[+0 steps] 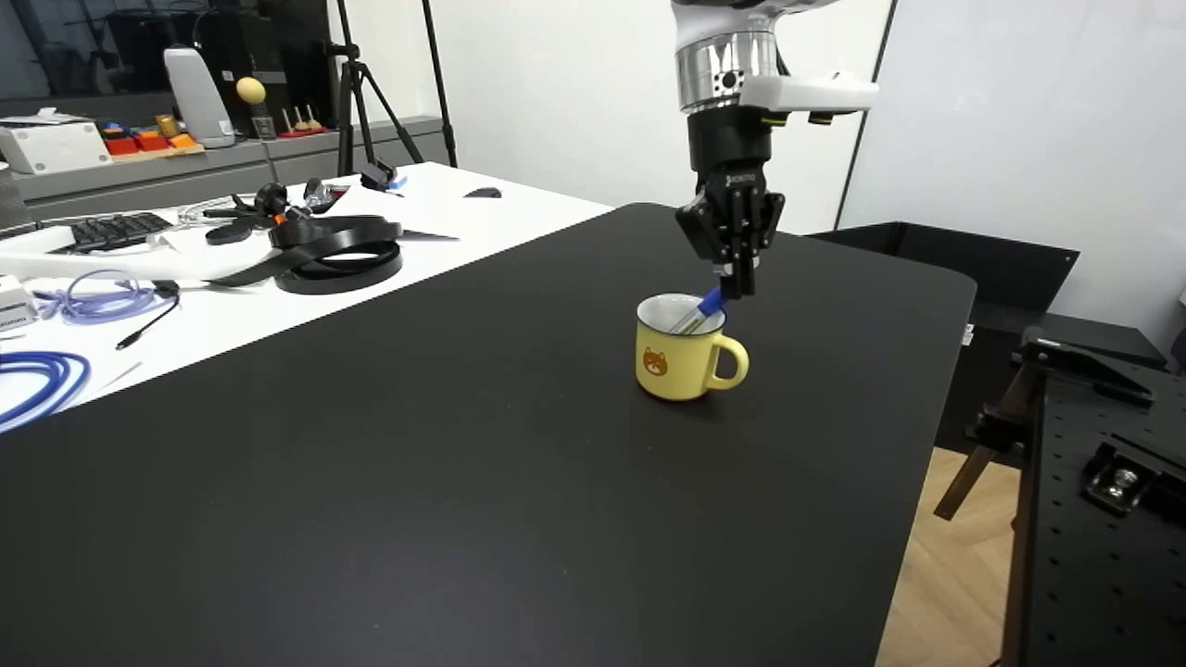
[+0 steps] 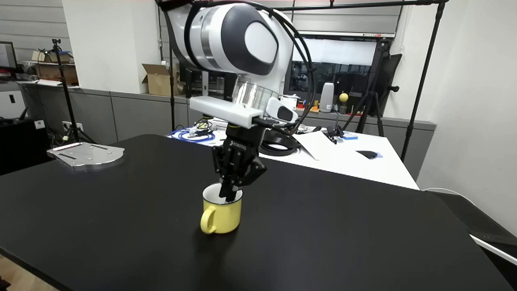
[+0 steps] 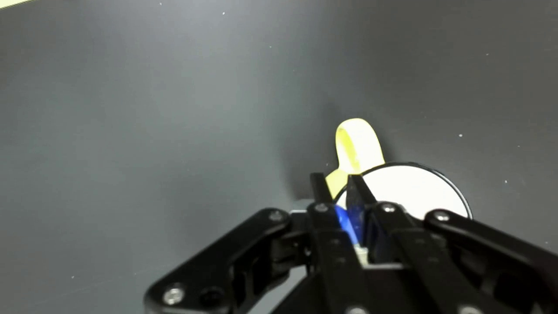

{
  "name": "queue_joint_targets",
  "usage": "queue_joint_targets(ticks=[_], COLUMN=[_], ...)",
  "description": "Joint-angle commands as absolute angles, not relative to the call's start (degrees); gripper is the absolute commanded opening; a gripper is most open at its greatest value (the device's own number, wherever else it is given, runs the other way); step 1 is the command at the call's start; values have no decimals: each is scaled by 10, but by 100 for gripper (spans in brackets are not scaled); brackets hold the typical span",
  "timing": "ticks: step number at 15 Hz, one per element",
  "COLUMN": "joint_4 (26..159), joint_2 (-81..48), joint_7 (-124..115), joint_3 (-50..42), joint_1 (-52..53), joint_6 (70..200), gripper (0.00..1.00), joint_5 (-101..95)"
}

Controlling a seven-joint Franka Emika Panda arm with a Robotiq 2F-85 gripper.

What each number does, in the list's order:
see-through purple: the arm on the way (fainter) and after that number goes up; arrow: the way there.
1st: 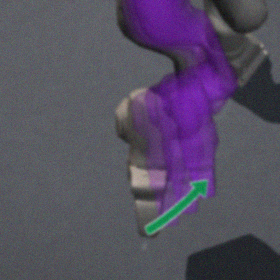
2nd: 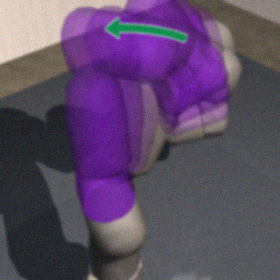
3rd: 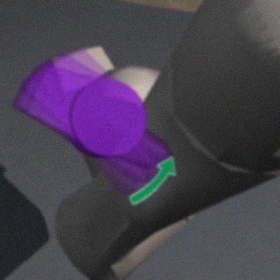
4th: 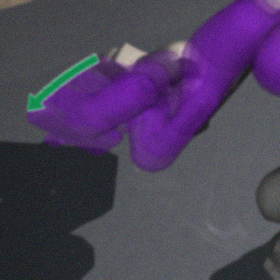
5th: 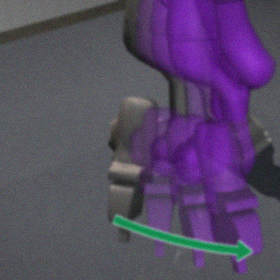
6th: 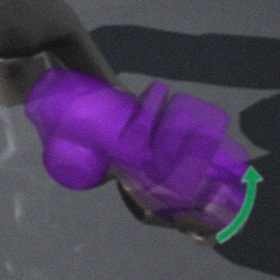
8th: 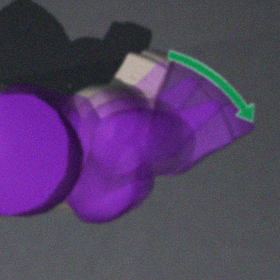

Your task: Remove the marker from the mug cup and place it on the table

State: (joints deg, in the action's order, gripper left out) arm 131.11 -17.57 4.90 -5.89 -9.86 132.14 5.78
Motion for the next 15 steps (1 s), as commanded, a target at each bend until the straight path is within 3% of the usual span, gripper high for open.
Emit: queue_joint_targets(ticks=[1,4,5,7,15], joint_4=[1318,1323,1322,1320,1304], joint_2=[-143,-118,-113,-111,-153], joint_7=[40,32,32,34,62], joint_3=[-63,-63,-62,-62,-59], joint_1=[-91,-78,-76,-74,-83], joint_6=[1331,1341,1338,1338,1329], gripper=[0,0,23,31,85], joint_5=[46,20,16,10,29])
